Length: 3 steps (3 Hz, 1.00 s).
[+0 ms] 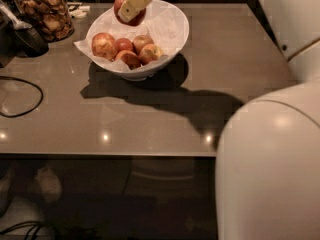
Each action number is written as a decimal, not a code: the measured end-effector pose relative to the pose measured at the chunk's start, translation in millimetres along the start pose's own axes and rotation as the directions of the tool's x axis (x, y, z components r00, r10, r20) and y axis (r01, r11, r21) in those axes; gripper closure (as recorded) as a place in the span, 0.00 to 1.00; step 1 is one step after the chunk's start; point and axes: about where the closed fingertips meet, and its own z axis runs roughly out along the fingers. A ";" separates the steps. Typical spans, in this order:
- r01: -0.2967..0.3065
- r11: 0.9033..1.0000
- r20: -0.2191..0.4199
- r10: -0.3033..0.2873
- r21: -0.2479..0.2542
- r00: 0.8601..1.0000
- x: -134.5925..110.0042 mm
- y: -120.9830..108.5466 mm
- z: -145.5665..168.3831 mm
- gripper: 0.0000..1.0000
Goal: Pick apple from white bowl
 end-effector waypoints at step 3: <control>0.064 0.998 0.065 -0.064 0.004 0.996 3.3 57.9 -22.9 1.00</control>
Offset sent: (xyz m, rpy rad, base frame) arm -0.0658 -0.0074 0.0104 0.0520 -0.0636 0.0236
